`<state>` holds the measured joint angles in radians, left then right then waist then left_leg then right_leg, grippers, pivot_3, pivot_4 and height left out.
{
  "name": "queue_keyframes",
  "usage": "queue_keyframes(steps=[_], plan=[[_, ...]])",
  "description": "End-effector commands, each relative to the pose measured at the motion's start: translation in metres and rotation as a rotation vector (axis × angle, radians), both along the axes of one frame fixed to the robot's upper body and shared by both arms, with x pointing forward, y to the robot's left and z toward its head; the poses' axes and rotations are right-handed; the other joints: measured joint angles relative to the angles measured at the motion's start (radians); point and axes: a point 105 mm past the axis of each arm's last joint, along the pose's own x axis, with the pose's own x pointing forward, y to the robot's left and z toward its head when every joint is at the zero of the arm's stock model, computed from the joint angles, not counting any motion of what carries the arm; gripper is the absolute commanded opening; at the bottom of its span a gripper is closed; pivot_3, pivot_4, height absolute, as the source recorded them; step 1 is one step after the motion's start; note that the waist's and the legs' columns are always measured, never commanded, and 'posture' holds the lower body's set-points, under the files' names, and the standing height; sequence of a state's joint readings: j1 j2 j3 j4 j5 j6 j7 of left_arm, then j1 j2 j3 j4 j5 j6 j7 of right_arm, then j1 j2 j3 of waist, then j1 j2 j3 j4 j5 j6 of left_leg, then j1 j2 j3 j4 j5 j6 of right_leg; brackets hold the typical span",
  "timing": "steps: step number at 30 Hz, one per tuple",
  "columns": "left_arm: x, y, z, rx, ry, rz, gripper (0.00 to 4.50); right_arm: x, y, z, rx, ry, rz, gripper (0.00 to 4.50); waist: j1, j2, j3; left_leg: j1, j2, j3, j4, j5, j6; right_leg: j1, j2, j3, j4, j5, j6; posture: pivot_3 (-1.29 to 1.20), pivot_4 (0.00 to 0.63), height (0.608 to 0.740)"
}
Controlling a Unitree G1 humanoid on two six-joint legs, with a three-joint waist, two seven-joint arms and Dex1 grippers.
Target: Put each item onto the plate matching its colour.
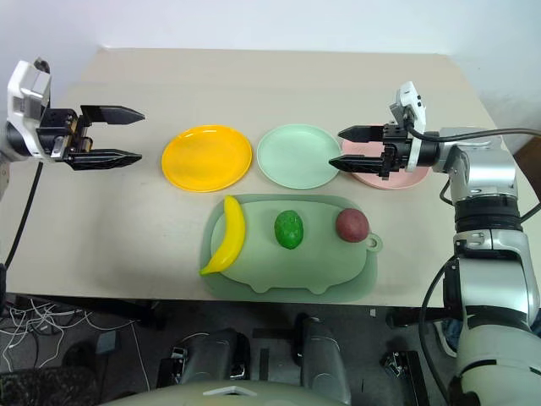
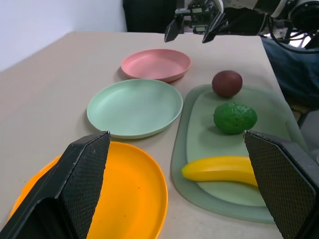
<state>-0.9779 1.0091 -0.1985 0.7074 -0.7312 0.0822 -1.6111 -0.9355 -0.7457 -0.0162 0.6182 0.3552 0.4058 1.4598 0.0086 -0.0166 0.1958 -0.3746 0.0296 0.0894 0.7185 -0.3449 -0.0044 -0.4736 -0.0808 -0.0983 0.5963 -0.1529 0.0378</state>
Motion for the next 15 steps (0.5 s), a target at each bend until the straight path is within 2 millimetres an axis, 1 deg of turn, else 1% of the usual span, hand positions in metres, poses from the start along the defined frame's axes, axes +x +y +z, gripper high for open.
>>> queue_keyframes(steps=[1,6,9,15], plan=[[-0.003,-0.001,0.016,-0.028,-0.064,-0.016,4.48,0.001,-0.004,0.021,0.000,-0.069,-0.012,4.50,-0.001,0.000,0.000,0.000,0.000,0.000,0.000,0.000,0.000,0.000,0.000,0.000,0.000,0.000,0.000,0.00,0.150,0.740],[-0.001,-0.006,0.005,-0.030,-0.051,-0.031,4.48,-0.003,-0.008,0.022,-0.009,-0.063,-0.017,4.50,0.000,0.000,0.000,0.000,0.000,0.000,0.000,0.000,0.000,0.000,0.000,0.000,0.000,0.000,0.000,0.00,0.150,0.740],[-0.003,-0.007,0.008,-0.030,-0.052,-0.037,4.48,-0.007,-0.009,0.022,-0.011,-0.050,-0.004,4.50,-0.001,0.000,0.000,0.000,0.000,0.000,0.000,0.000,0.000,0.000,0.000,0.000,0.000,0.000,0.000,0.00,0.150,0.740],[-0.001,-0.008,0.012,-0.024,-0.058,-0.035,4.48,-0.017,-0.010,0.004,-0.056,-0.006,0.031,4.50,0.001,0.000,0.000,0.000,0.000,0.000,0.000,0.000,0.000,0.000,0.000,0.000,0.000,0.000,0.000,0.00,0.150,0.740]])
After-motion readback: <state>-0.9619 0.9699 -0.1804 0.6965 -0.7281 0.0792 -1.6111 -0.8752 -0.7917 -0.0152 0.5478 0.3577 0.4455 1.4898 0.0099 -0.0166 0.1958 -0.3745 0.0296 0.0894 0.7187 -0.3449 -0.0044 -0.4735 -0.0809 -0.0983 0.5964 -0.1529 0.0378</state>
